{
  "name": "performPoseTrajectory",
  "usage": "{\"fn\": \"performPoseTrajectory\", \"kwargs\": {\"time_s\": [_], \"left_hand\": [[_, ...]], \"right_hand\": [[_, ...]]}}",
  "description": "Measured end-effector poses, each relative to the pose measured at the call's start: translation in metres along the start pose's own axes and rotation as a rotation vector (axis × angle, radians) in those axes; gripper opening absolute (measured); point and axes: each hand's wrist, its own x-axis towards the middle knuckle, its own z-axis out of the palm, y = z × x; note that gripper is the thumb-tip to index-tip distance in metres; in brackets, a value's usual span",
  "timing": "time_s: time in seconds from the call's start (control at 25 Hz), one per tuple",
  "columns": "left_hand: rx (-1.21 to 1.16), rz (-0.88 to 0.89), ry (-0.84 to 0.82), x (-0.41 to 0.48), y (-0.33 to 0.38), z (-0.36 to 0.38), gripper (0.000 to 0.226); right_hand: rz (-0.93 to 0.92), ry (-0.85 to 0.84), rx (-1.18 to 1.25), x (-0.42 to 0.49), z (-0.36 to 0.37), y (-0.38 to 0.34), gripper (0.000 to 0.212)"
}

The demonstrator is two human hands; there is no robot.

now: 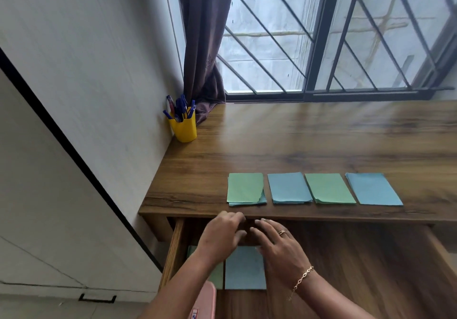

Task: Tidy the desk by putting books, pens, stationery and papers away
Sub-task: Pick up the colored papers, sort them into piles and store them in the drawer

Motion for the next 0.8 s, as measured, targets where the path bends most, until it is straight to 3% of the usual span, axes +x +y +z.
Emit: {"fn": "performPoseTrajectory", "kwargs": {"time_s": [0.12, 0.24, 0.32, 0.44, 0.56, 0.8], "left_hand": [[-0.051, -0.057, 0.219, 0.027, 0.007, -0.012, 0.023], [-0.156, -0.372, 0.302, 0.064, 0.004, -0.016, 0.031], [-0.179, -0.57, 0.199, 0.085, 0.0, -0.018, 0.044], [-0.129, -0.739, 0.012, 0.111, 0.0, -0.016, 0.066], [-0.041, -0.821, -0.076, 0.124, 0.004, -0.009, 0.08], [-0.04, -0.878, -0.144, 0.139, 0.005, -0.008, 0.077]], "right_hand": [[0.128, 0.081, 0.007, 0.02, -0.02, 0.025, 0.033], [0.402, 0.062, 0.043, 0.05, -0.048, 0.057, 0.024], [0.618, -0.046, 0.049, 0.069, -0.057, 0.079, 0.025], [0.788, -0.242, 0.021, 0.091, -0.063, 0.1, 0.03], [0.869, -0.384, 0.002, 0.102, -0.056, 0.104, 0.045], [0.992, -0.537, -0.045, 0.116, -0.044, 0.102, 0.068]]}}
